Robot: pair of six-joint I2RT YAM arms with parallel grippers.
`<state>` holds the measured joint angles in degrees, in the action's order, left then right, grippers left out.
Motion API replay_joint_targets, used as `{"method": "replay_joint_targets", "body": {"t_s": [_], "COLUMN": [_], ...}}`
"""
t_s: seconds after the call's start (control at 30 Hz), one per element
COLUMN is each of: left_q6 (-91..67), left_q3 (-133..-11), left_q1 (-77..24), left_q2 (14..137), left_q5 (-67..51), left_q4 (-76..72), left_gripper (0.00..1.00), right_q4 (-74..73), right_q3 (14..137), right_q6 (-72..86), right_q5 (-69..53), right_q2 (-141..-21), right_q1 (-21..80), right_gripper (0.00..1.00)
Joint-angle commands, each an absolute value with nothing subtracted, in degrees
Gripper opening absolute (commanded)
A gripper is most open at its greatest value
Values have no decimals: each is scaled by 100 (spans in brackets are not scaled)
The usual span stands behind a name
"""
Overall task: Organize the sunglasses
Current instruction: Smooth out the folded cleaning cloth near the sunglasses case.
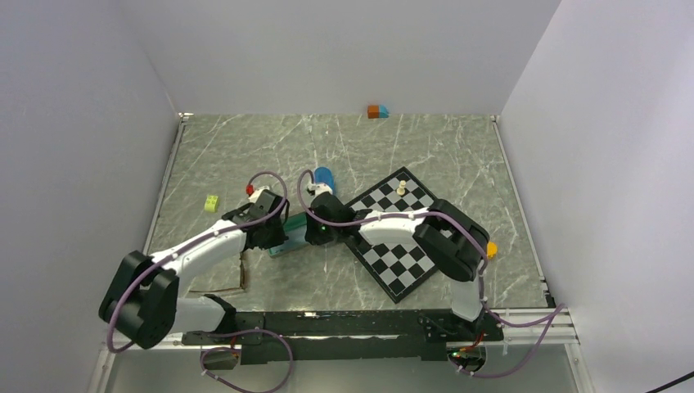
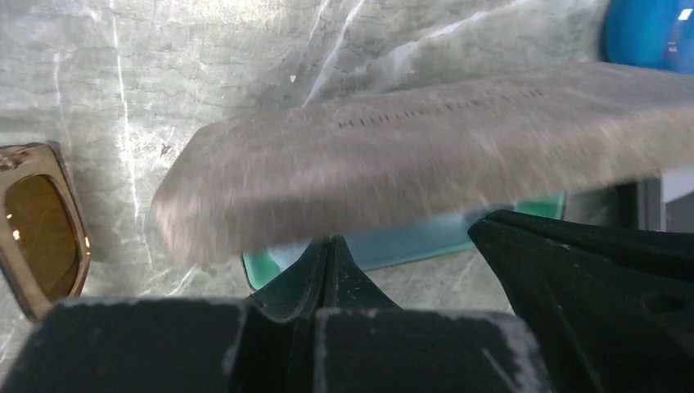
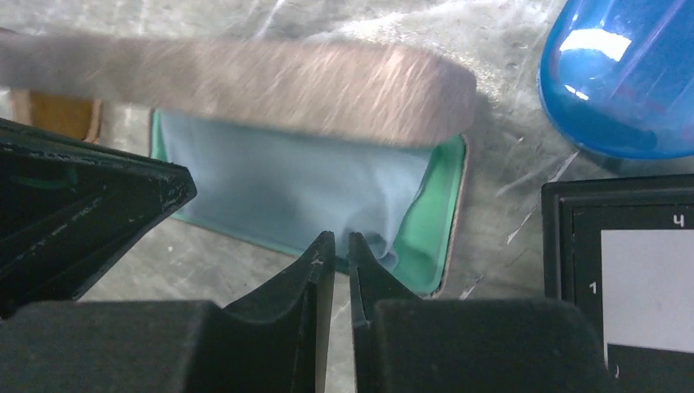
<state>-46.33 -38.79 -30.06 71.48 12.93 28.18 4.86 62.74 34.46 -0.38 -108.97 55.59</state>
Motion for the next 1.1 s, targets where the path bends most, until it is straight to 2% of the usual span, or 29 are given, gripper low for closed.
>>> {"method": "replay_joint_targets", "body": {"t_s": [0.0,0.2,0.53,0.9,1.07], "left_q6": [-4814,-4944,-5019,-4843,-4847], "left_q3": [-3856,-3866,-3574,-3679,-3683], "left_q1": [-2988,-2988,-2988,-2984,-2988], "left_q2": [7567,7950,7777,7598,7642], "left_q5": [1415,1752,1926,1631,1534], "left_q4": [2509,2822,3008,2829,2761], "left_gripper": [0,0,0,0,0], "right_q4": [670,608,934,1827,2204], "right_q3": [6537,6426,6015,5556,5496], "right_q6": [3376,3402,3647,3327,3228], "right_q5": [-16,791,1958,1318,852], "right_q2": [-11133,-11157,-10874,-10289,-10394], "right_q1": [5563,5557,5534,5533,5545], "right_gripper": [15,16,22,23,16]}}
